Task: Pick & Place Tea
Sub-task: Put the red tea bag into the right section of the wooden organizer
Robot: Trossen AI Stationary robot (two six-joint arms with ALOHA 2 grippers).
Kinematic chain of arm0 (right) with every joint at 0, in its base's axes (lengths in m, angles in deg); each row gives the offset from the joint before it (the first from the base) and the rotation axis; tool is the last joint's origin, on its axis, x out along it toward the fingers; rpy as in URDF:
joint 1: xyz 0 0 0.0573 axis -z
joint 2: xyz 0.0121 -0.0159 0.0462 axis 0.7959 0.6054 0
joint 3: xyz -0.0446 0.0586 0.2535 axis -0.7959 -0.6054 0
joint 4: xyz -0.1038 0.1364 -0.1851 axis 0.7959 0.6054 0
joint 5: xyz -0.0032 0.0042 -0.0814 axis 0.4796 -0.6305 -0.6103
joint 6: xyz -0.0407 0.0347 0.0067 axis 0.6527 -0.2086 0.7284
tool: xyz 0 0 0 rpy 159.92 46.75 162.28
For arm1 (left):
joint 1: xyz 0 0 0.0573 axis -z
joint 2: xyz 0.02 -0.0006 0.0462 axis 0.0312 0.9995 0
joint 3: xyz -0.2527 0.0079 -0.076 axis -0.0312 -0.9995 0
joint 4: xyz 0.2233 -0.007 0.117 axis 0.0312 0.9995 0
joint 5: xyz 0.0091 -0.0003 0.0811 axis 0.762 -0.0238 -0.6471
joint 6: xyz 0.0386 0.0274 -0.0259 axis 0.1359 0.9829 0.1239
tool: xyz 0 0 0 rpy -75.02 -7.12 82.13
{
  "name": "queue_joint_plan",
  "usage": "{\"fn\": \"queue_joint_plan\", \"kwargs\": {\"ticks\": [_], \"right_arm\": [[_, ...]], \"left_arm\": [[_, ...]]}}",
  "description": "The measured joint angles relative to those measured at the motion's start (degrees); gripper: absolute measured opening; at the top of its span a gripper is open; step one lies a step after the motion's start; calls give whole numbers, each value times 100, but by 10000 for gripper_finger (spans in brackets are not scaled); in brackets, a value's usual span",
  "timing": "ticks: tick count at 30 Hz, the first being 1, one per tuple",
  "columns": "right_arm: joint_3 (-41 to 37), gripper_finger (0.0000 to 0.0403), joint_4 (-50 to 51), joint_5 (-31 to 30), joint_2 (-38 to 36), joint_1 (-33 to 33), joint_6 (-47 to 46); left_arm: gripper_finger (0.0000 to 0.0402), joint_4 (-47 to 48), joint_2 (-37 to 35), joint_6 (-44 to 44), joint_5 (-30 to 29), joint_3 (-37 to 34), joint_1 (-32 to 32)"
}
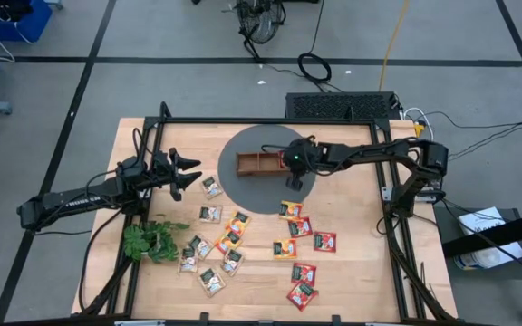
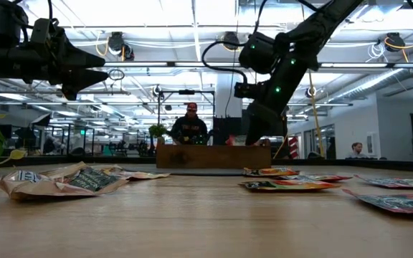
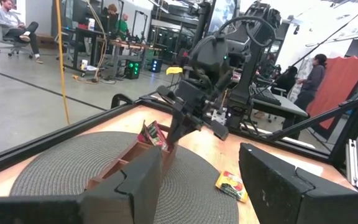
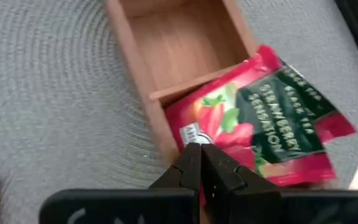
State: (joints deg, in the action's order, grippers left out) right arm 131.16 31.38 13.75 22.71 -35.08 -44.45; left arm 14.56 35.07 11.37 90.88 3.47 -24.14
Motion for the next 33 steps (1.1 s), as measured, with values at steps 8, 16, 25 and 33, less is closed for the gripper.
{"fn": "queue_joint_plan", "kwargs": {"ticks": [8, 16, 25, 33], "right_arm": [[0, 0, 328, -102, -535, -374, -302], [0, 9, 1412, 82, -1210, -1952, -1076], [0, 210, 1345, 664, -813, -3188, -1753], [0, 326, 2060, 493, -98, -3352, -1245]], "left_arm": [[214, -2, 1, 0, 0, -1, -1], [214, 1, 0, 0, 0, -1, 0], [214, 1, 2, 0, 0, -1, -1], [214, -1, 0, 0, 0, -1, 0]]}}
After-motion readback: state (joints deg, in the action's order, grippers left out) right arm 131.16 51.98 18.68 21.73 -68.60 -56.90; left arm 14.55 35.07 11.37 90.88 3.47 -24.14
